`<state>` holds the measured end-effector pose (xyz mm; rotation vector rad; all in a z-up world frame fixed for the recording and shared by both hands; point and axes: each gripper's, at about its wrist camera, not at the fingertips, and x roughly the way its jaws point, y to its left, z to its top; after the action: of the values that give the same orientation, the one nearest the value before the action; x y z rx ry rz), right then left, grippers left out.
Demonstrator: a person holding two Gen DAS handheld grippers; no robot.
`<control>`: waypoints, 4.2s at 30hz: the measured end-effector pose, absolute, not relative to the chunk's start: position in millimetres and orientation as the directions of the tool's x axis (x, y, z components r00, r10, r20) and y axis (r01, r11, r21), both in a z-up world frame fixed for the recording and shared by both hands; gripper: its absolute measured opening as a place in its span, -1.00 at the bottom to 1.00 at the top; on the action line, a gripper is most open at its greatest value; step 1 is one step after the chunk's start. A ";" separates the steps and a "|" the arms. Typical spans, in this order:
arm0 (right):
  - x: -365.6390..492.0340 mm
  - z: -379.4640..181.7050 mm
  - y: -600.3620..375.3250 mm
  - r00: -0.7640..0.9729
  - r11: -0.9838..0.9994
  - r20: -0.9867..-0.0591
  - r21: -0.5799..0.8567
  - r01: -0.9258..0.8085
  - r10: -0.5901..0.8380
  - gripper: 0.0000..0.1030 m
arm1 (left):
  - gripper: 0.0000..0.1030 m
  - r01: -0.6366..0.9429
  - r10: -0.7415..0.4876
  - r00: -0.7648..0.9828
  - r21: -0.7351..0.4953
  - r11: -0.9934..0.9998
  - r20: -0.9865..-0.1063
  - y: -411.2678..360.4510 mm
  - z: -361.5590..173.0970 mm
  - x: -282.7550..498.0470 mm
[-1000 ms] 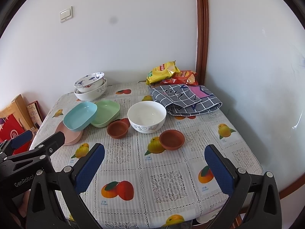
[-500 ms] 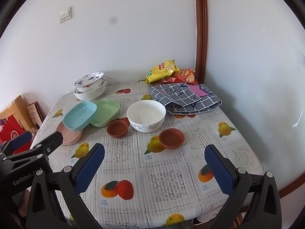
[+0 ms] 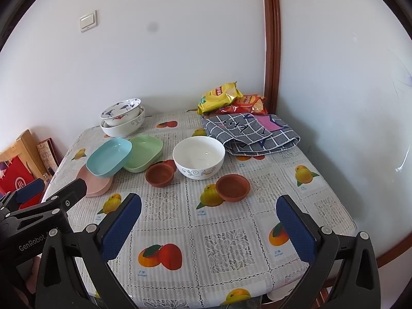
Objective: Organize plates and bowls
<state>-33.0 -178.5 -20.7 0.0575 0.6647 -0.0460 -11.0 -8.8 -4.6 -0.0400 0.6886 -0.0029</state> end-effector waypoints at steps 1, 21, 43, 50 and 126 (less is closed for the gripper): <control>-33.6 -20.4 -178.6 0.786 0.997 -0.617 0.041 0.061 -0.023 1.00 | 1.00 -0.011 -0.015 0.773 -0.037 0.999 -0.635 -8.5 -4.2 -11.0; -34.0 -18.1 -179.5 0.794 0.997 -0.608 0.045 0.061 -0.021 1.00 | 1.00 -0.014 -0.014 0.775 -0.040 0.999 -0.632 -6.5 -2.7 -11.5; 13.5 -36.2 -146.0 0.782 0.999 -0.623 0.034 0.040 -0.011 1.00 | 1.00 -0.079 0.000 0.707 -0.080 0.994 -0.707 43.4 -40.5 35.9; 38.7 -42.8 -131.4 0.763 0.999 -0.647 0.025 0.026 -0.004 1.00 | 1.00 -0.136 0.049 0.695 -0.064 0.989 -0.717 62.8 -46.4 57.7; 241.2 -144.1 -8.4 0.515 0.973 -0.833 0.117 -0.197 0.204 0.16 | 0.16 -0.229 -0.006 0.579 -0.170 0.958 -0.815 167.3 -136.8 248.5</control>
<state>241.2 -8.4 -144.1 0.0079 1.0013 0.2407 248.5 167.3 -136.8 -0.2700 0.9469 0.1318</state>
